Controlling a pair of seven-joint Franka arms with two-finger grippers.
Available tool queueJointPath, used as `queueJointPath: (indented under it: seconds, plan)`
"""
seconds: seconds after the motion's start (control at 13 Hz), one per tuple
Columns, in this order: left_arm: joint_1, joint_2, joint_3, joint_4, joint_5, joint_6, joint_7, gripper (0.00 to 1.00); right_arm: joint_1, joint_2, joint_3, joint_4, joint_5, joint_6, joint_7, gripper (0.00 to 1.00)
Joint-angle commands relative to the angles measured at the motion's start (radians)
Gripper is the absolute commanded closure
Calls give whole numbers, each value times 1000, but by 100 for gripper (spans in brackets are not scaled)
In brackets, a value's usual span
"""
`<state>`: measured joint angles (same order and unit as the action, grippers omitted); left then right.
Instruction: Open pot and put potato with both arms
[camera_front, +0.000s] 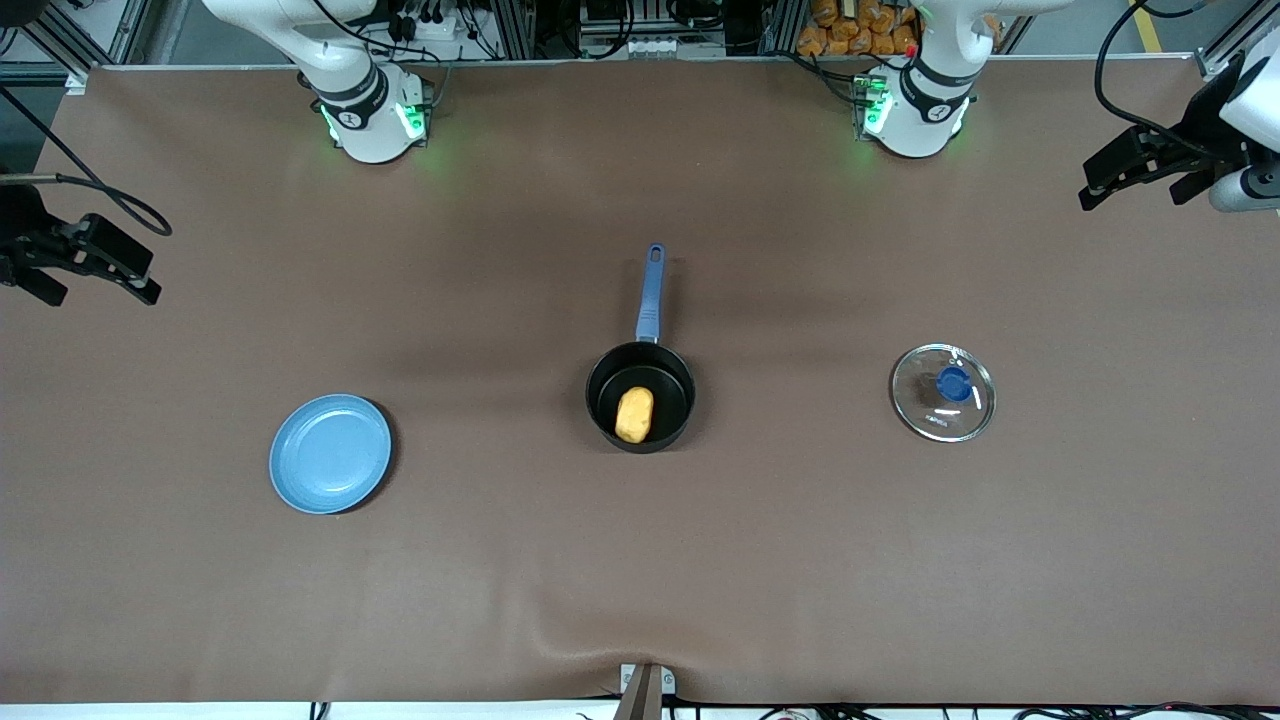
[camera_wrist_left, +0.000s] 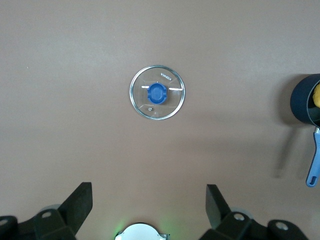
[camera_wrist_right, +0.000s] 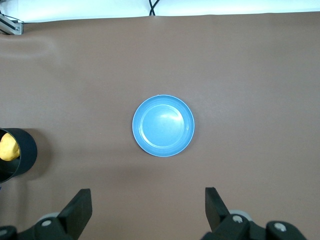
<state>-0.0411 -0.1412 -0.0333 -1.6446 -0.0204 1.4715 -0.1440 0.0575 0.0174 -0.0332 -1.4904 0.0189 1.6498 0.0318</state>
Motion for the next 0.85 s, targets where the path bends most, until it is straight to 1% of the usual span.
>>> queueJointPath:
  seconds: [0.0,0.23,0.62,0.77]
  plan:
    - [-2,-3,-3,2,22,10,-2,0,7,7,-1,16,-5,-13,4,0]
    - [-10,14,-3,19,22,7,-2,0,13,7,1,16,-5,-16,10,0]
    - [-5,14,-8,19,23,1,-3,0,-1,7,-1,12,-5,-18,-1,0]
    - [-3,18,-8,17,42,-2,-3,0,-1,7,-1,12,-5,-18,0,0]
